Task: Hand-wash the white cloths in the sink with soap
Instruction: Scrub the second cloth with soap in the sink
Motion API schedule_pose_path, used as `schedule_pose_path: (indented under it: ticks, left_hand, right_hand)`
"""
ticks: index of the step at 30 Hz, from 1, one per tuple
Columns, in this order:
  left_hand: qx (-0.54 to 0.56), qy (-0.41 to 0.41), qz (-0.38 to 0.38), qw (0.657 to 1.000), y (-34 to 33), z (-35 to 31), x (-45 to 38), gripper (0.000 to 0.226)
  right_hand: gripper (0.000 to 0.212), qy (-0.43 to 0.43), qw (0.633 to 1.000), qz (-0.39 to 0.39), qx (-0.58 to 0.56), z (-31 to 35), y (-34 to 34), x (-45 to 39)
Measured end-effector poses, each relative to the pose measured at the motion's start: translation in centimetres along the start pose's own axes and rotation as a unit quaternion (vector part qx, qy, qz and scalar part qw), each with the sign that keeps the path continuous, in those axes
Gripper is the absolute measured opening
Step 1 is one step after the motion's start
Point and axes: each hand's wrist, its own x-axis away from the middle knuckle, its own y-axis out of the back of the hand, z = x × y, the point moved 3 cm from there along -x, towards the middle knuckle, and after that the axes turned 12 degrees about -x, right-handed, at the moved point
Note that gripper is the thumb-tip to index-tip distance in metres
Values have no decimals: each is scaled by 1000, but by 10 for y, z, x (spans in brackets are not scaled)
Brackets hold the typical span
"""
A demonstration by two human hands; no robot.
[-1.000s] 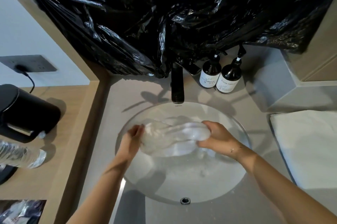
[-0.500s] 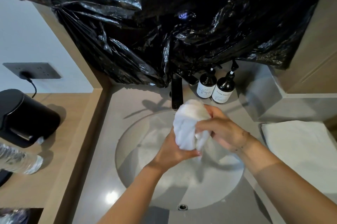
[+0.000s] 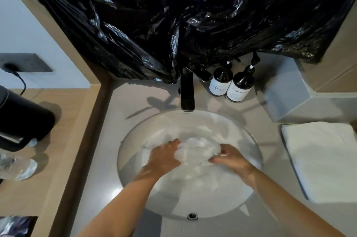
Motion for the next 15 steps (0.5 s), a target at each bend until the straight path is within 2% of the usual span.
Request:
schedule_pose_path:
  ticks: [3, 4, 6, 7, 8, 9, 13, 15]
  left_hand:
    - [-48, -9, 64, 997, -41, 7, -11, 64]
    - [-76, -14, 79, 994, -52, 8, -14, 75]
    - [-106, -25, 102, 989, -66, 7, -18, 104]
    - [-101, -32, 97, 990, -72, 5, -21, 116]
    - [-100, -35, 80, 991, -76, 2, -24, 121]
    - [-94, -33, 52, 994, -80, 1, -28, 120]
    - [-106, -35, -35, 993, -95, 6, -47, 95]
    - [-79, -17, -28, 996, -100, 6, -51, 84]
  right_hand:
    - [10, -54, 985, -31, 163, -41, -6, -24]
    - [27, -41, 975, -42, 216, -46, -8, -31]
    - [76, 14, 951, -34, 307, -54, -18, -41]
    - [84, 62, 926, -39, 371, -55, -26, -44]
    - [82, 102, 890, -43, 442, -55, -36, -47]
    - [75, 118, 864, -45, 488, -53, -46, -48]
    - [61, 104, 873, -46, 475, -68, -65, -68]
    - [58, 135, 857, -74, 491, -76, -65, -82]
